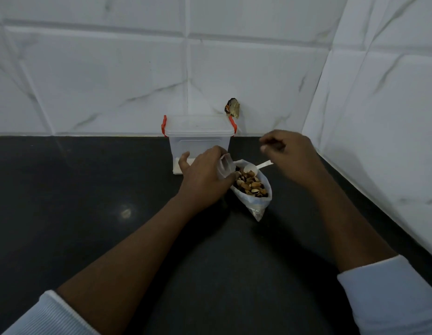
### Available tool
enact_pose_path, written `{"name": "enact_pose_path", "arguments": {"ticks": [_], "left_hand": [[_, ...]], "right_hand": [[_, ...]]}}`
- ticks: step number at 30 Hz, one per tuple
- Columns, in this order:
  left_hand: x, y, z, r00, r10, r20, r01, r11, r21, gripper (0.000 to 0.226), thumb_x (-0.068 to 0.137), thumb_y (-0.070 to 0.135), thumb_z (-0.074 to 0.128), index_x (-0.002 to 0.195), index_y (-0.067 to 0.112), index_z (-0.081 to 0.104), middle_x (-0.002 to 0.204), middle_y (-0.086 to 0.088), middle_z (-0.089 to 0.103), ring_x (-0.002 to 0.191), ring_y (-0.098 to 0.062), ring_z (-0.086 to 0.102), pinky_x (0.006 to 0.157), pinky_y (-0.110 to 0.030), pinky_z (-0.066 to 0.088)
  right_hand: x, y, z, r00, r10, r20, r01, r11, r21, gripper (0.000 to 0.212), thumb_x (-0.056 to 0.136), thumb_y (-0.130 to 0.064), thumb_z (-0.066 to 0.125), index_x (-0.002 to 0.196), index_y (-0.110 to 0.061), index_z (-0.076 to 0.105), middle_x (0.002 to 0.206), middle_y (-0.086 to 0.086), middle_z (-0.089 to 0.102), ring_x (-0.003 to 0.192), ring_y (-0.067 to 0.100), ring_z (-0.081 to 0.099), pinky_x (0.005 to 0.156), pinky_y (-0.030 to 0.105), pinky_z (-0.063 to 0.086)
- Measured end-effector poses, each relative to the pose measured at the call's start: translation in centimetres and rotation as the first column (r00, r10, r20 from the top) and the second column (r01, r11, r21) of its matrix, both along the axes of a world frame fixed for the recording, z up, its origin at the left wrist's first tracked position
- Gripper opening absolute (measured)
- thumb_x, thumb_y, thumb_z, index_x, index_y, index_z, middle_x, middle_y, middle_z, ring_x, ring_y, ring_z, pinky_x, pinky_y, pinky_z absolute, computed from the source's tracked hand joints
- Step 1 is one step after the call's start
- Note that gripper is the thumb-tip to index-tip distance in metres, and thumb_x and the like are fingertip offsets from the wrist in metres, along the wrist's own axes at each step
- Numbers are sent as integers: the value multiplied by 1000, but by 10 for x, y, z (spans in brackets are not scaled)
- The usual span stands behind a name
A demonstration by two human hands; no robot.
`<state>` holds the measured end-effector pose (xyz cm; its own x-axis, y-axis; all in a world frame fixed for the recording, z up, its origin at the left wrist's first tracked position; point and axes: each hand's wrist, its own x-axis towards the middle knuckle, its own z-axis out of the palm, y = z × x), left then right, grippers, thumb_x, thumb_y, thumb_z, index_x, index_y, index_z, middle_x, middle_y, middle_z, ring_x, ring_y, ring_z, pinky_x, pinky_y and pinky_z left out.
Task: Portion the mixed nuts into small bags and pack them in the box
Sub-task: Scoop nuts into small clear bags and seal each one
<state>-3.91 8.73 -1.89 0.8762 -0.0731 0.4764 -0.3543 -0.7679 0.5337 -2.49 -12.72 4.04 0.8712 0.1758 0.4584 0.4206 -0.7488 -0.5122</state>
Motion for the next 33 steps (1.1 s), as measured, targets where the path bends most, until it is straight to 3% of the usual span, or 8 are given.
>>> {"name": "enact_pose_path", "arguments": {"ticks": [2,4,6,9,13,19,26,33], "left_hand": [[-1,-1,1,999,-16,-46,13,998,-64,38,90,48,72,119,37,50,111,18,60,110,-4,55,122,-51,8],[-2,-1,0,995,-45,-89,34,992,-121,37,90,45,72,118,38,49,107,19,58,104,-2,51,119,-48,14],[-2,-1,-1,987,-79,-139,56,985,-161,35,89,43,73,117,39,51,108,19,59,105,-3,51,116,-45,19],[-2,0,-3,975,-121,-187,82,976,-204,34,88,47,73,115,41,53,112,18,63,115,-7,55,116,-46,23],[-1,1,-6,960,-168,-223,105,958,-268,39,76,59,69,108,47,50,108,20,63,112,-7,59,110,-55,41],[1,0,-9,965,-152,-214,84,952,-296,32,81,53,70,104,47,49,105,22,62,110,-6,59,109,-55,42],[3,1,-6,979,-66,-194,14,966,-260,34,89,48,71,115,38,51,107,19,64,109,-6,57,114,-49,27],[-2,0,-1,982,-59,-179,8,962,-274,33,89,45,72,113,35,51,101,17,65,105,-8,59,112,-52,29]], "right_hand": [[10,-23,-5,985,-100,-142,79,986,-146,40,100,-31,65,138,-20,62,137,3,63,120,14,57,92,26,39],[18,-36,-16,950,-121,-287,84,987,-137,44,100,-36,65,141,-21,60,135,4,64,120,20,61,92,31,45],[24,-38,-25,929,-45,-368,67,997,47,30,99,-28,67,127,-17,67,109,5,72,93,19,70,77,33,56],[29,-33,-31,925,24,-378,91,954,284,7,97,-12,66,101,-11,72,86,8,75,72,17,67,61,29,55],[28,-32,-28,906,56,-419,139,897,420,11,97,-4,63,92,-5,73,78,10,75,65,14,65,55,24,51],[29,-34,-24,881,102,-463,220,776,590,13,97,-1,61,92,-2,73,77,13,73,61,14,61,54,24,49],[15,-17,-12,859,361,-364,38,663,748,12,97,-3,63,104,1,71,81,12,71,63,12,60,54,22,48],[6,-1,-16,885,427,-185,-258,781,568,12,93,3,68,103,-2,74,88,14,76,74,23,71,72,27,60]]}}
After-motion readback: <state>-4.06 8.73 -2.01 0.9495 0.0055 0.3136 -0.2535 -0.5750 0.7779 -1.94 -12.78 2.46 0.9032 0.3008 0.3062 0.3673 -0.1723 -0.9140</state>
